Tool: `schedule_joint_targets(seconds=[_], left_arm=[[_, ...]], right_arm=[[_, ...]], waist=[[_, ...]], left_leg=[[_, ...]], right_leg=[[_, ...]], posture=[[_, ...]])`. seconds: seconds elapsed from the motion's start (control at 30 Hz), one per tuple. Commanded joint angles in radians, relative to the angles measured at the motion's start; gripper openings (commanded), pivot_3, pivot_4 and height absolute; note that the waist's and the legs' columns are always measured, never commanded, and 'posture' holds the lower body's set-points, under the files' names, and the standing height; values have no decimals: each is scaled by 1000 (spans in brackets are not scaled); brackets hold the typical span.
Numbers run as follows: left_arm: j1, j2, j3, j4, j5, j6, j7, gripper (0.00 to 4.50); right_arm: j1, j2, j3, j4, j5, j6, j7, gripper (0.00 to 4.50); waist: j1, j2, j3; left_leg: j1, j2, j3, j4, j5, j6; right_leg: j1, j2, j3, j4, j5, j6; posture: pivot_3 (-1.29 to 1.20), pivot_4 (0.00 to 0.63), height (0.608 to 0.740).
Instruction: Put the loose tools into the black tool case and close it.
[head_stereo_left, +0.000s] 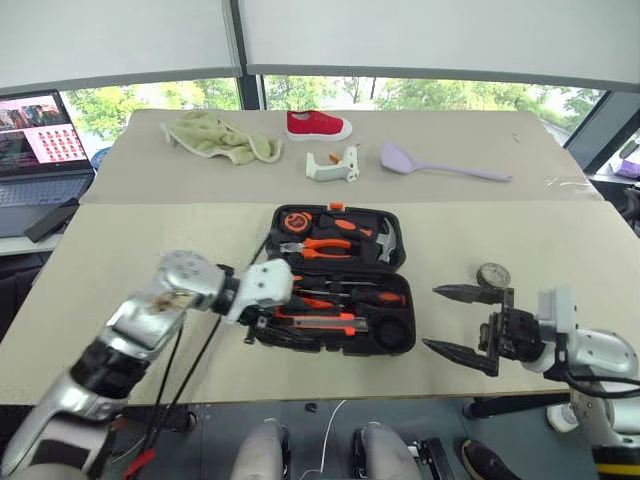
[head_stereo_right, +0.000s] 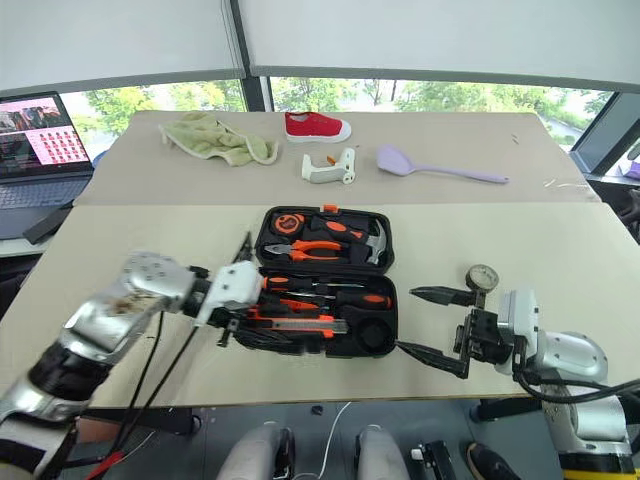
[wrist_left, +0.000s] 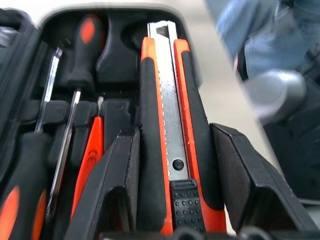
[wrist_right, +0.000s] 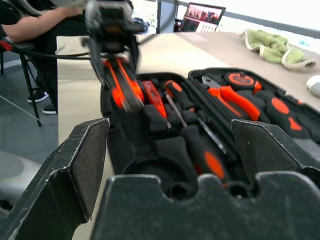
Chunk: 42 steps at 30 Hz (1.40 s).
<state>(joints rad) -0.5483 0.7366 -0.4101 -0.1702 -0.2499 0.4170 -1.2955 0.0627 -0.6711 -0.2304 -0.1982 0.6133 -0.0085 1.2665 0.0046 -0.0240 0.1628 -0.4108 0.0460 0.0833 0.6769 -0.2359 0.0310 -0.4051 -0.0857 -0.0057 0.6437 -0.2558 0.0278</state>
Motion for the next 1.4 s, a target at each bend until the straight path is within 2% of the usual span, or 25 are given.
schedule_joint_targets(seconds=[0.03,0.23,0.47,0.53,0.57,0.63,0.83,0.93,1.03,1.13,1.17,1.2,1.4], left_arm=[[-34,-1,-22,23,53,-15,-14,1696],[-62,-19,-39,94,122,-53,-11,1696],[-57,-77,-23,115,112,-56,6,1696],[-44,-96,5,109,79,-51,5,2697],[-38,-111,29,104,52,-55,3,2884],[-28,-141,84,98,-13,-80,-7,3561],[10,-156,210,117,-110,-139,-22,3561],[43,-128,232,126,-112,-172,-50,2847],[72,-96,221,141,-68,-220,-52,1778],[96,-102,213,151,-51,-242,-34,759],[104,-107,208,155,-42,-244,-25,290],[112,-110,196,163,-22,-250,-8,37],[150,-131,111,204,93,-275,49,37]], right_arm=[[22,0,-47,-70,31,9,-39,4500],[58,5,-58,-104,32,9,-72,4500],[62,3,-55,-109,33,13,-86,4500],[60,2,-55,-105,34,15,-87,4500],[58,1,-54,-103,34,16,-87,4500],[54,0,-52,-97,33,18,-86,4500],[43,3,-44,-79,30,22,-82,4500],[36,8,-39,-69,28,22,-82,4500],[35,13,-36,-63,26,20,-83,4500],[38,20,-35,-55,22,13,-80,4500],[39,21,-35,-53,21,11,-79,4500],[41,23,-35,-52,20,9,-78,4500],[49,28,-37,-49,20,6,-73,4500]], waist=[[0,0,0],[7,0,0],[16,0,0],[21,0,0],[24,0,0],[25,0,0],[10,0,0],[6,0,0],[7,0,0],[12,0,0],[13,0,0],[13,0,0],[13,1,0]], left_leg=[[0,0,0,0,0,0],[1,0,0,1,0,0],[1,0,-1,2,0,0],[0,-1,-1,3,0,0],[0,-1,-1,3,0,0],[0,-1,-1,3,0,0],[-1,-1,-5,3,0,0],[0,-1,-6,3,0,0],[0,-1,-6,2,0,0],[0,-1,-6,3,0,0],[0,-1,-6,3,0,0],[0,-1,-5,3,0,0],[1,-1,-5,3,0,0]], right_leg=[[0,0,0,0,0,0],[1,0,0,0,0,0],[2,0,0,1,0,0],[2,-1,0,1,0,0],[2,-1,0,1,0,0],[2,-1,0,1,0,1],[1,0,1,1,0,1],[1,0,1,2,0,1],[1,0,1,2,0,1],[1,0,2,2,0,1],[1,0,1,2,0,1],[2,-1,2,1,0,1],[2,-1,2,2,0,1]], posture=[[0,150,740],[0,150,740],[0,150,740],[0,150,740],[0,150,740],[0,150,740],[0,150,740],[0,150,740],[0,150,740],[0,150,740],[0,150,740],[0,150,740],[0,150,740]])
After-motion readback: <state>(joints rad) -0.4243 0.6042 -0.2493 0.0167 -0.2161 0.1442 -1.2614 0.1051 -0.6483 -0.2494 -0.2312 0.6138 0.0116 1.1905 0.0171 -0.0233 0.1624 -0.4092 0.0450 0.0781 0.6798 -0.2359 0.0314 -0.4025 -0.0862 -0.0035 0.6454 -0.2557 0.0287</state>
